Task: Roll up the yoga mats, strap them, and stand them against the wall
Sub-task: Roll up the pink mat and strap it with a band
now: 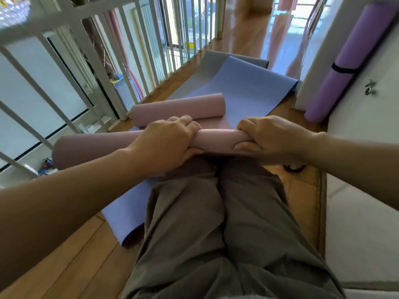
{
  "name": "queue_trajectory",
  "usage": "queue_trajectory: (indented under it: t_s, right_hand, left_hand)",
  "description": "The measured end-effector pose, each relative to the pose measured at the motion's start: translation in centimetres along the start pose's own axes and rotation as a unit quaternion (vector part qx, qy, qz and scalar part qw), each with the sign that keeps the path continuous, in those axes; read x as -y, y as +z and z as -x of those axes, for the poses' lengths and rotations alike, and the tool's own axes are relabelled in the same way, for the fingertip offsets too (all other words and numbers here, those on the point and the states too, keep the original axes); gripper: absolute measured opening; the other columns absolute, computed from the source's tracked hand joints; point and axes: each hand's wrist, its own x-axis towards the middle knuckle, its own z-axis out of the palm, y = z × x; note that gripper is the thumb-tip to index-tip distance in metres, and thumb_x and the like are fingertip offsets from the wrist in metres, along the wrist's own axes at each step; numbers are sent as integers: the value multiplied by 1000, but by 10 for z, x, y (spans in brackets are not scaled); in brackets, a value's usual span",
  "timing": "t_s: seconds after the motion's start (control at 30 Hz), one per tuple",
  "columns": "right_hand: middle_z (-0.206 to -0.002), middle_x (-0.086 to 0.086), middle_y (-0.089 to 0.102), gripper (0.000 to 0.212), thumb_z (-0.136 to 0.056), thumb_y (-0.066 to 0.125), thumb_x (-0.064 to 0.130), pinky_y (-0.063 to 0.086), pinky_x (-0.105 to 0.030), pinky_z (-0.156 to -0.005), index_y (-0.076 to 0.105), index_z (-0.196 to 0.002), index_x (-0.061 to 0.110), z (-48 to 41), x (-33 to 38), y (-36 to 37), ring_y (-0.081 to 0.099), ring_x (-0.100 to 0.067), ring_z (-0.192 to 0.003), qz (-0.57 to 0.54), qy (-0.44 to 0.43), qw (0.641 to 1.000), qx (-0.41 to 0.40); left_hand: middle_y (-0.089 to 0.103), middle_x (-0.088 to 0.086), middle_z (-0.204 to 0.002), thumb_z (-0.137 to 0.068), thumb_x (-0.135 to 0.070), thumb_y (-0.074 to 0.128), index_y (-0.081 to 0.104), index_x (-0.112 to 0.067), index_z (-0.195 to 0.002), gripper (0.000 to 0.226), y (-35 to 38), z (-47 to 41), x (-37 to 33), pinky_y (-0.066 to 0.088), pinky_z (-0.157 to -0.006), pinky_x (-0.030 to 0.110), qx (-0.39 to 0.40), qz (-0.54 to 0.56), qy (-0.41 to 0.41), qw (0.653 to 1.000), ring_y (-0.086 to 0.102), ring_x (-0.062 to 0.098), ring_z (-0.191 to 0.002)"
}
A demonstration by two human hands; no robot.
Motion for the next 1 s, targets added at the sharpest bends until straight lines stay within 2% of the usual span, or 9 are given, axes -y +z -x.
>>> queue_trajectory:
  t_s: [0.17, 0.3, 0.43, 0.53, 0.67, 0.73, 0.8, 0.93, 1.0]
  right_hand:
    - [-86, 1, 62, 59, -87, 27, 65, 42, -22, -61, 57, -95, 15, 38, 38, 6, 55, -13, -68, -24, -43, 998, 35]
    - [-92, 4, 64, 59, -88, 24, 67, 51, -24, -67, 57, -96, 19, 62, 60, 32, 57, -9, -75, -69, -39, 993, 91]
    - [-80, 2, 65, 55, -94, 28, 60, 55, -27, -54, 60, -86, 16, 80, 71, 57, 59, -11, -65, -56, -38, 998, 14]
    - [-78, -1, 64, 59, -95, 26, 61, 53, -27, -54, 61, -82, 15, 92, 79, 66, 57, -13, -63, -26, -8, 998, -60]
    - [-74, 3, 62, 59, -94, 22, 66, 49, -28, -56, 57, -78, 21, 92, 81, 72, 55, -11, -60, -6, 83, 993, -79]
    - [-75, 8, 59, 61, -89, 15, 74, 49, -27, -57, 52, -80, 26, 83, 76, 66, 52, -8, -62, -56, 144, 987, -31]
    - [-83, 11, 56, 64, -81, 8, 80, 50, -30, -67, 47, -85, 30, 73, 69, 59, 51, -7, -71, -108, 201, 971, 68]
    - [-104, 6, 44, 61, -70, 22, 80, 43, -33, -82, 44, -95, 29, 54, 54, 57, 44, -11, -94, -136, 242, 949, 150]
    - [-109, 5, 40, 63, -67, 25, 82, 38, -33, -90, 44, -96, 29, 44, 48, 58, 39, -12, -105, -146, 266, 935, 186]
  left_hand:
    - [62, 4, -108, -88, -57, 39, 60, -16, -118, 56, 4, 44, -25, 50, -78, 38, 54, 6, 49, 997, 60, 22, -96]
    - [61, 0, -92, -85, -58, 35, 67, -17, -98, 53, 36, 80, -45, 54, -60, 31, 66, 20, 49, 996, 59, 18, -81]
    - [58, 4, -94, -89, -57, 33, 67, -15, -104, 56, 60, 99, -56, 54, -63, 34, 67, 13, 25, 997, 56, 21, -81]
    - [59, 4, -95, -94, -56, 28, 64, -14, -114, 59, 62, 101, -58, 53, -67, 37, 53, 9, 16, 998, 57, 21, -79]
    - [59, -3, -94, -94, -59, 29, 57, -22, -112, 49, 60, 84, -47, 48, -74, 34, 61, 68, 19, 996, 59, 18, -79]
    - [52, -10, -100, -94, -59, 33, 47, -27, -115, 40, 56, 71, -40, 35, -83, 28, 98, 121, -24, 988, 56, 14, -94]
    - [44, -14, -100, -94, -56, 34, 37, -32, -109, 28, 55, 60, -34, 28, -84, 25, 160, 143, -42, 976, 51, 12, -100]
    - [40, -11, -101, -95, -53, 36, 38, -32, -100, 22, 47, 47, -30, 27, -82, 26, 222, 176, -83, 955, 35, 9, -95]
    - [41, -7, -105, -97, -53, 33, 42, -30, -103, 26, 48, 47, -34, 31, -87, 28, 220, 127, -103, 962, 36, 12, -99]
